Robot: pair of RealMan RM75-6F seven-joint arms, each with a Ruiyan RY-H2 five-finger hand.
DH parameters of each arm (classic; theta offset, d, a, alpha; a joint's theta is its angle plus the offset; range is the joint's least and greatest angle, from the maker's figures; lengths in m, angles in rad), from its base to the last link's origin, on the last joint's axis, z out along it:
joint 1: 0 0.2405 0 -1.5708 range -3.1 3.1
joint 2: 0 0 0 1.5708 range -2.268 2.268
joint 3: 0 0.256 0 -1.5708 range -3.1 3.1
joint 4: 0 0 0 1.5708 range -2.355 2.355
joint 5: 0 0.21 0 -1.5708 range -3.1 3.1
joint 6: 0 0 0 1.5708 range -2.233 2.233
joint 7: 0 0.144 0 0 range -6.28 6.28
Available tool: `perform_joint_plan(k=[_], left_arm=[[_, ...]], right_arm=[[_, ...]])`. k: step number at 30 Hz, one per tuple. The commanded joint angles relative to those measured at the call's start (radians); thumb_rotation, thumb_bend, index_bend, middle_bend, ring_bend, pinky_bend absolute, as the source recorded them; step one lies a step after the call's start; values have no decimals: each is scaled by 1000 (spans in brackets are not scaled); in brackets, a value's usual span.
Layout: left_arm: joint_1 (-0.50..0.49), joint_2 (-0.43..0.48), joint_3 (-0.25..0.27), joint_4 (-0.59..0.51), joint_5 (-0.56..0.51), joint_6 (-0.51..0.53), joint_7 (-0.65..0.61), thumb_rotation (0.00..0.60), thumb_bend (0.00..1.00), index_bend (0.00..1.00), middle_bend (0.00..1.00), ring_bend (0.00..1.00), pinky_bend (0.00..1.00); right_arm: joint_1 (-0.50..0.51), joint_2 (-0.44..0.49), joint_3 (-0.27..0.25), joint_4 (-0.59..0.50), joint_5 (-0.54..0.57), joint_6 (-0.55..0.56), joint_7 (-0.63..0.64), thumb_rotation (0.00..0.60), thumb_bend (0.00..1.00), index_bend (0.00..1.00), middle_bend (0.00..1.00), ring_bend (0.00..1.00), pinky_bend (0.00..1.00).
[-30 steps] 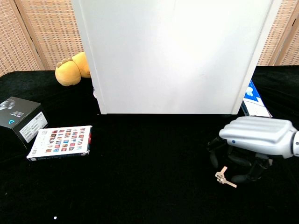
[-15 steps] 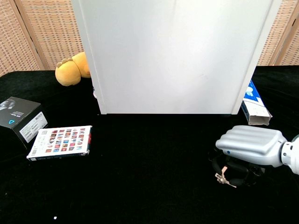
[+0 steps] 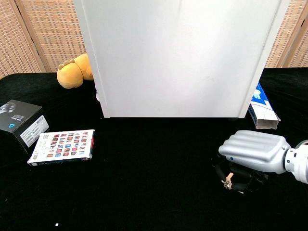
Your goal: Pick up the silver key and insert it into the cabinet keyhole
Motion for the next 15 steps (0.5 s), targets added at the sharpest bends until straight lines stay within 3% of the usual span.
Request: perform_joint_plan(k=[1,15], left_arm=[[0,0,0,0,0,0,-1,600,0,0,0,0,0],[-1,1,-1,-1,-3,-1,-2,600,0,0,0,0,0]], right_arm=[[5,-9,-4,14,-4,3,-6,600,517,551,873,874,1000],[17,-26,-23,36,-6,13,-12,600,530,558,873,874,1000]])
